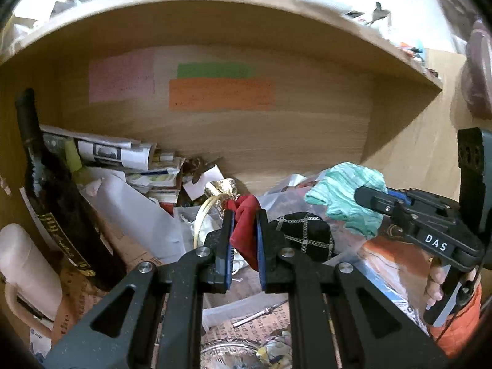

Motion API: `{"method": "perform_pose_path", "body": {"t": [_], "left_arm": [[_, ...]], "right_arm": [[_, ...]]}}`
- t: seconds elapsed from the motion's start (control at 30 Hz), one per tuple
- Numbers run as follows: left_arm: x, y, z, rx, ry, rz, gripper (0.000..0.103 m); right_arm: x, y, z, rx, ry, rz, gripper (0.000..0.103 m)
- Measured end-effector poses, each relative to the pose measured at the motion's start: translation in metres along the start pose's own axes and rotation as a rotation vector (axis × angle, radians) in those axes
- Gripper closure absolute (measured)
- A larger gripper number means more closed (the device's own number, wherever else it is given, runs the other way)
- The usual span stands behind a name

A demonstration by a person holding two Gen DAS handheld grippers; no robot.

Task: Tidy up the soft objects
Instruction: 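Carry the red pouch with the left tool while the right tool carries the sock over the box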

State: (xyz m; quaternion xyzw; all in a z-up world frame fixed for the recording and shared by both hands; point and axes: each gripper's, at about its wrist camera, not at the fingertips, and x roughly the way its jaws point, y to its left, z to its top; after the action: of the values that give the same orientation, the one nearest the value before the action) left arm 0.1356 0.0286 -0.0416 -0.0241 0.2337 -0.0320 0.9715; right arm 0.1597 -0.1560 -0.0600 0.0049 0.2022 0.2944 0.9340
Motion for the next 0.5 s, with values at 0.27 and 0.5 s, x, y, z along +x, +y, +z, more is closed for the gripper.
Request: {"method": "perform_pose_path", "body": {"t": [0.27,0.5], "left_arm": [[0.042,0.016,-0.011,-0.030,0.113,-0.013,0.091],[0.072,0.019,-0.025,-0.020,0.215,-0.024,0.091]], "right_arm": [[0.047,0.006,-0.007,-0.027,0.116,0.015,0.088],[0.081,0.007,-0.024,-0.036,0.234,0.025,0.088]]}}
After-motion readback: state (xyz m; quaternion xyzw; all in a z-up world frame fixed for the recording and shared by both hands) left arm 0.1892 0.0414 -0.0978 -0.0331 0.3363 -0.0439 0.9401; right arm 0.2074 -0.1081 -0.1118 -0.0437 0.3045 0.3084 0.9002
